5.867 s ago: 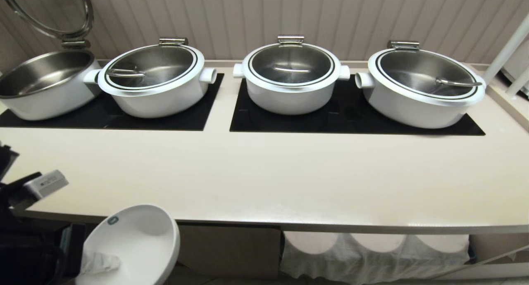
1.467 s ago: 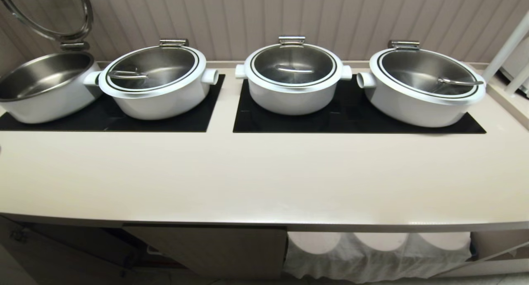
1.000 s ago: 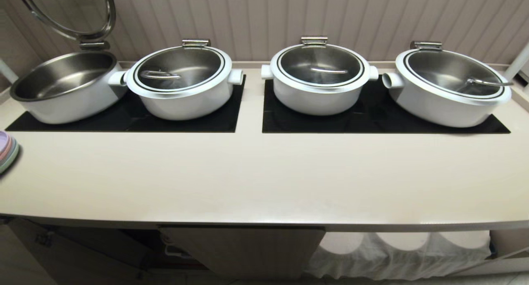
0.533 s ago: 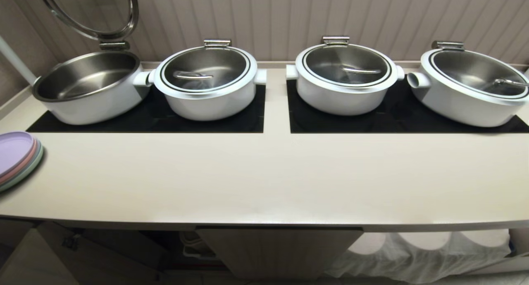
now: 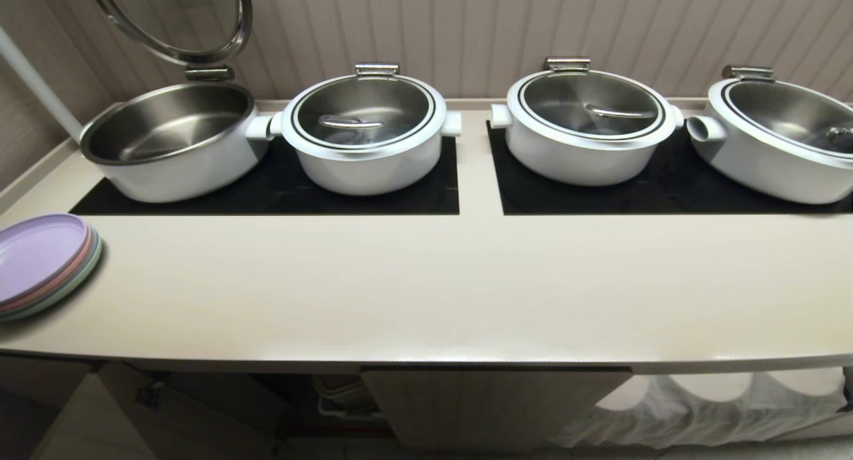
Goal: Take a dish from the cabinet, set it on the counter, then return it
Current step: Put it back into the cabinet
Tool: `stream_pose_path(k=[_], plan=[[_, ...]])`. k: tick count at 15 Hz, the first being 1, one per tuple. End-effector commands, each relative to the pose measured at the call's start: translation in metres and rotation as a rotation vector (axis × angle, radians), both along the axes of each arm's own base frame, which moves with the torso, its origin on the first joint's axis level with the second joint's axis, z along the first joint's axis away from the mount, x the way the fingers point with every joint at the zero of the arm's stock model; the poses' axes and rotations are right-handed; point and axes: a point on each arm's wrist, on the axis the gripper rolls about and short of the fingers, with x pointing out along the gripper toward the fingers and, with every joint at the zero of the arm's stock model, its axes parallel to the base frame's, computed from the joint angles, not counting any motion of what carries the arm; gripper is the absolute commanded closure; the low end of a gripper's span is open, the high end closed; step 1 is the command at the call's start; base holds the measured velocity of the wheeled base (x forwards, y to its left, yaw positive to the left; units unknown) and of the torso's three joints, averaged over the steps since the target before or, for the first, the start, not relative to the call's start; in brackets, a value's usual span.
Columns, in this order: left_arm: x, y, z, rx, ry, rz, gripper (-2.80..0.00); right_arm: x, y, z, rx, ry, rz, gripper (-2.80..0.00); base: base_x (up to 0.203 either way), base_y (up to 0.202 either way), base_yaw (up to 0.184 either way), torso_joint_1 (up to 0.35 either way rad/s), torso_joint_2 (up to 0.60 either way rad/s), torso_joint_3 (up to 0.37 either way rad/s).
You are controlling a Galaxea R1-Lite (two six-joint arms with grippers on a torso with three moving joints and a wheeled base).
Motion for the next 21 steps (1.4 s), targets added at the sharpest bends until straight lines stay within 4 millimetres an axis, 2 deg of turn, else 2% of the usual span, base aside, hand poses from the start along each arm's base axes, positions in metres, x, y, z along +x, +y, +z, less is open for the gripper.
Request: stream_pose_path(k=[1, 9, 21], plan=[[-0.002, 0.001, -0.001, -0.004, 0.000, 0.001, 0.00, 0.000, 0.000, 0.000, 0.000, -0.001, 0.001, 0.00, 0.000, 0.000, 0.000, 0.000, 0.00, 0.000], [-0.010, 0.004, -0.009, -0.009, -0.021, 0.008, 0.00, 0.000, 0.000, 0.000, 0.000, -0.001, 0.000, 0.00, 0.000, 0.000, 0.000, 0.000, 0.00, 0.000], [-0.012, 0.005, -0.010, -0.006, -0.011, 0.012, 0.00, 0.000, 0.000, 0.000, 0.001, -0.001, 0.001, 0.00, 0.000, 0.000, 0.000, 0.000, 0.00, 0.000]])
